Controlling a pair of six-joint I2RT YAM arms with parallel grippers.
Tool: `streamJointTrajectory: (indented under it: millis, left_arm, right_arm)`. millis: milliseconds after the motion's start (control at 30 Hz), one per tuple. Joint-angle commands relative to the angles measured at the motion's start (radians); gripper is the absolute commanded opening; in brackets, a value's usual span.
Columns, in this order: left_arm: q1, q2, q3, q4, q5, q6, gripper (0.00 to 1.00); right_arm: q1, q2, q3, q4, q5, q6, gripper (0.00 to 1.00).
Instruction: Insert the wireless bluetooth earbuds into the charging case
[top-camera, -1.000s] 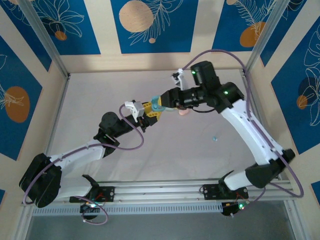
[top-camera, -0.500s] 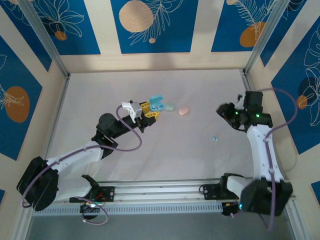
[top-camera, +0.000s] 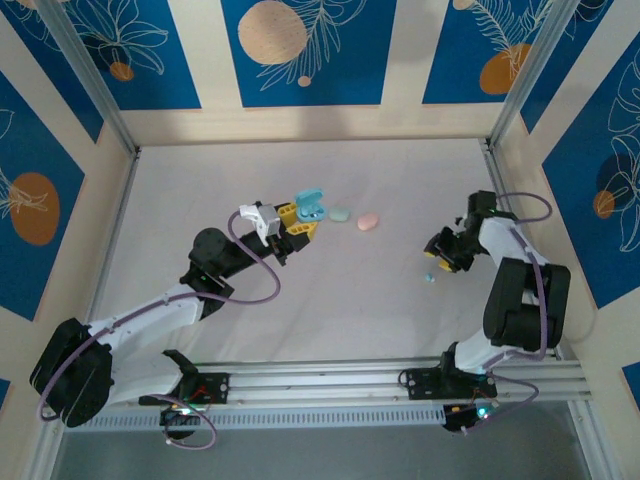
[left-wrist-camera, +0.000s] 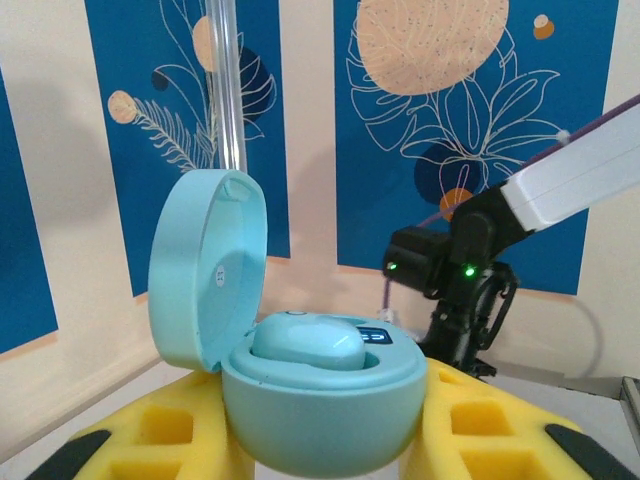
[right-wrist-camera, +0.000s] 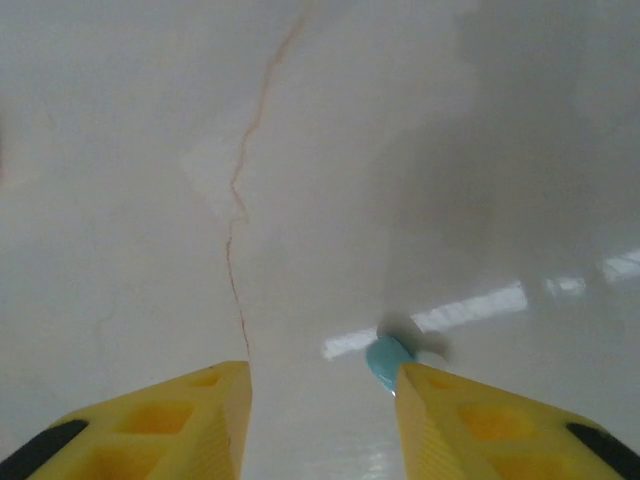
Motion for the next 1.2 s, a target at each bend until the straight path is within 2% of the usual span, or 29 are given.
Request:
streamJointTrajectory:
  millis: [0, 133, 333, 600, 1000, 1167]
  left_arm:
    - [-0.008, -0.015, -0.005, 0.023, -0.005, 0.007, 0.28]
    - [-0.009, -0.03, -0.01, -0.001, -0.013, 0.018, 0.28]
    - [-0.008, -0.034, -0.013, -0.01, -0.02, 0.026, 0.28]
    - [-0.009, -0.004, -0.004, 0.014, -0.014, 0.024, 0.28]
    - [-0.008, -0.001, -0.007, 0.022, -0.012, 0.019, 0.28]
    - [-0.009, 0.0, -0.007, 0.025, -0.012, 0.016, 0.28]
  right_arm:
    - [0.015, 0.063, 0.043, 0.004, 0.071, -0.04, 0.46]
    - [0.014, 0.125, 0.048, 0.028, -0.004, -0.032, 0.47]
    - [0.022, 0.152, 0.019, 0.029, -0.028, -0.013, 0.47]
    - [0.047, 0.12, -0.009, -0.019, 0.033, 0.01, 0.48]
    - [0.082, 0.079, -0.028, -0.062, 0.045, 0.018, 0.47]
    - [0.107, 0.095, -0.002, -0.08, 0.13, 0.006, 0.45]
